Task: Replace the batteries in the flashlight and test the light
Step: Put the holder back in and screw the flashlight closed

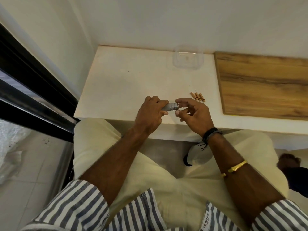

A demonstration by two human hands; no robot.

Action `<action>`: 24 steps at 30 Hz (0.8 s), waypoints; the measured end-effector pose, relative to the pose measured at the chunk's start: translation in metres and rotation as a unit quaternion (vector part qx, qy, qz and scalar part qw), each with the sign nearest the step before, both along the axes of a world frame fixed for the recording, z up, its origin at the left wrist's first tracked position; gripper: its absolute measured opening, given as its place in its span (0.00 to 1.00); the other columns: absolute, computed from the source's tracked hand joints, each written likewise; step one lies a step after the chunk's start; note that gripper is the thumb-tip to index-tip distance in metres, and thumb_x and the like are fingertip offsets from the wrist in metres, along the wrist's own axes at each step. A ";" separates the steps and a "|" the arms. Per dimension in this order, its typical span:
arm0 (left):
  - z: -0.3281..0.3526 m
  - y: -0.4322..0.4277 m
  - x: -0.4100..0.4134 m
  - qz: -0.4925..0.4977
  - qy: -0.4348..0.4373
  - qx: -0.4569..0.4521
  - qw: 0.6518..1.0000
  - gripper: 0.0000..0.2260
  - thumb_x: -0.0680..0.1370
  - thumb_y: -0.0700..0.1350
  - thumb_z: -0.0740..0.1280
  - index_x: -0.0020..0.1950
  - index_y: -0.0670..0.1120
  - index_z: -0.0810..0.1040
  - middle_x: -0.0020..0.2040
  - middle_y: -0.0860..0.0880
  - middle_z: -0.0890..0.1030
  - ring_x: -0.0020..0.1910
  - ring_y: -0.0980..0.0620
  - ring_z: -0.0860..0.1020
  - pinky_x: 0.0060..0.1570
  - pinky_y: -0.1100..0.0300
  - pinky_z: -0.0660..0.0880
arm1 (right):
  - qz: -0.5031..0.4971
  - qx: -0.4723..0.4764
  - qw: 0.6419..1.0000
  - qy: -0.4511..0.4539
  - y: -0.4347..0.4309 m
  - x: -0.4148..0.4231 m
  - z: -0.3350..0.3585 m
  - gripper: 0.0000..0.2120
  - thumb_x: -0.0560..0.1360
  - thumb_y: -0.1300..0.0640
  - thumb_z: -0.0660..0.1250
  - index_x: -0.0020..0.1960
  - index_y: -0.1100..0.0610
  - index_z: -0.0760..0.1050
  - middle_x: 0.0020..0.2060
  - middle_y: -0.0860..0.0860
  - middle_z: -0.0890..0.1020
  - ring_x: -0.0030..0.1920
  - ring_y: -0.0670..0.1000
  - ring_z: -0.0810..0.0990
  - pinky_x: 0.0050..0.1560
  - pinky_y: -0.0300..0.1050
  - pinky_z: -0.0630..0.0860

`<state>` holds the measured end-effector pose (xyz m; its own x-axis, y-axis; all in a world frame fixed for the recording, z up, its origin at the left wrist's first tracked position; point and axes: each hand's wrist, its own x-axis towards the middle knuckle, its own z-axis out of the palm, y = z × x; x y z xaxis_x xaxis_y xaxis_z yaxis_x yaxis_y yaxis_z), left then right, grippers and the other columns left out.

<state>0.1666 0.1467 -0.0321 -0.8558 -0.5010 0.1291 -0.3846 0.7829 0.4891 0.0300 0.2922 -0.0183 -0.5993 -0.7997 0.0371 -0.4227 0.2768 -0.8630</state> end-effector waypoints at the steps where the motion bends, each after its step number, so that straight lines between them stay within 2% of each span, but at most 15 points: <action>1: 0.000 0.000 0.000 -0.002 0.000 0.000 1.000 0.15 0.79 0.46 0.67 0.66 0.48 0.76 0.55 0.47 0.78 0.53 0.49 0.70 0.47 0.56 0.71 | -0.008 -0.001 1.000 0.000 0.000 0.001 0.000 0.16 0.76 0.60 0.74 0.63 0.52 0.80 0.51 0.48 0.85 0.42 0.51 0.87 0.41 0.47 0.86; 3: 0.000 0.001 0.000 -0.004 0.002 0.000 1.000 0.15 0.80 0.46 0.67 0.66 0.47 0.76 0.55 0.47 0.78 0.53 0.49 0.69 0.47 0.57 0.70 | -0.022 -0.001 1.000 0.003 0.000 0.001 0.001 0.14 0.77 0.58 0.74 0.62 0.52 0.81 0.48 0.49 0.86 0.42 0.51 0.87 0.40 0.47 0.86; 7: 0.003 0.003 -0.001 -0.012 0.007 -0.005 1.000 0.15 0.79 0.46 0.68 0.65 0.47 0.77 0.55 0.46 0.79 0.53 0.49 0.70 0.46 0.58 0.69 | -0.036 0.014 0.999 0.023 0.000 0.003 0.001 0.07 0.78 0.50 0.71 0.55 0.49 0.81 0.39 0.46 0.86 0.36 0.45 0.85 0.40 0.49 0.85; 9: 0.004 0.004 -0.001 -0.019 0.009 -0.008 1.000 0.15 0.79 0.45 0.68 0.65 0.47 0.77 0.55 0.47 0.79 0.53 0.49 0.70 0.47 0.58 0.69 | -0.049 0.024 0.998 0.024 -0.001 0.004 0.002 0.06 0.79 0.48 0.70 0.50 0.50 0.80 0.36 0.49 0.85 0.35 0.47 0.84 0.39 0.51 0.84; 12: 0.004 0.006 -0.001 -0.031 0.018 -0.017 0.999 0.15 0.79 0.45 0.69 0.65 0.47 0.77 0.54 0.47 0.79 0.52 0.49 0.71 0.47 0.60 0.67 | -0.069 0.046 0.995 0.051 -0.003 0.006 0.002 0.14 0.81 0.46 0.66 0.45 0.56 0.80 0.34 0.55 0.83 0.37 0.57 0.81 0.40 0.53 0.79; 15: 0.005 0.008 -0.001 -0.038 0.021 -0.017 0.999 0.15 0.78 0.45 0.69 0.65 0.46 0.77 0.54 0.47 0.79 0.52 0.48 0.71 0.47 0.59 0.69 | -0.078 0.071 0.992 0.065 -0.005 0.008 0.001 0.21 0.82 0.43 0.62 0.42 0.59 0.79 0.32 0.57 0.82 0.35 0.59 0.80 0.40 0.56 0.78; 17: 0.005 0.008 -0.001 -0.034 0.016 -0.017 0.999 0.15 0.78 0.45 0.70 0.65 0.46 0.77 0.54 0.46 0.79 0.52 0.47 0.72 0.47 0.57 0.72 | -0.073 0.076 0.993 0.057 -0.004 0.008 0.001 0.22 0.82 0.40 0.61 0.45 0.57 0.80 0.32 0.52 0.83 0.33 0.54 0.82 0.39 0.54 0.81; 19: 0.004 0.006 -0.001 -0.019 0.009 -0.017 1.000 0.15 0.78 0.44 0.69 0.65 0.47 0.77 0.54 0.47 0.79 0.53 0.47 0.72 0.46 0.54 0.75 | -0.060 0.062 0.996 0.014 -0.003 0.008 0.002 0.17 0.81 0.40 0.64 0.54 0.53 0.80 0.38 0.47 0.85 0.34 0.47 0.84 0.39 0.47 0.82; 21: 0.004 0.004 0.000 -0.004 0.005 -0.011 1.000 0.14 0.79 0.45 0.69 0.65 0.48 0.77 0.54 0.47 0.78 0.53 0.48 0.71 0.44 0.55 0.74 | -0.029 0.036 0.999 -0.021 -0.001 0.004 0.003 0.15 0.79 0.45 0.70 0.63 0.49 0.77 0.46 0.47 0.86 0.38 0.46 0.86 0.41 0.45 0.84; 24: 0.004 0.003 0.002 0.007 0.000 -0.007 1.000 0.15 0.79 0.45 0.68 0.65 0.48 0.77 0.54 0.47 0.78 0.53 0.47 0.71 0.44 0.54 0.74 | 0.004 0.014 1.000 0.009 0.000 0.002 0.003 0.16 0.77 0.57 0.73 0.64 0.49 0.79 0.50 0.47 0.86 0.41 0.48 0.87 0.45 0.49 0.85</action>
<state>0.1682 0.1493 -0.0286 -0.8491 -0.5102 0.1365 -0.3946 0.7846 0.4783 0.0317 0.2924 -0.0151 -0.5924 -0.8052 0.0253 -0.4396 0.2968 -0.8477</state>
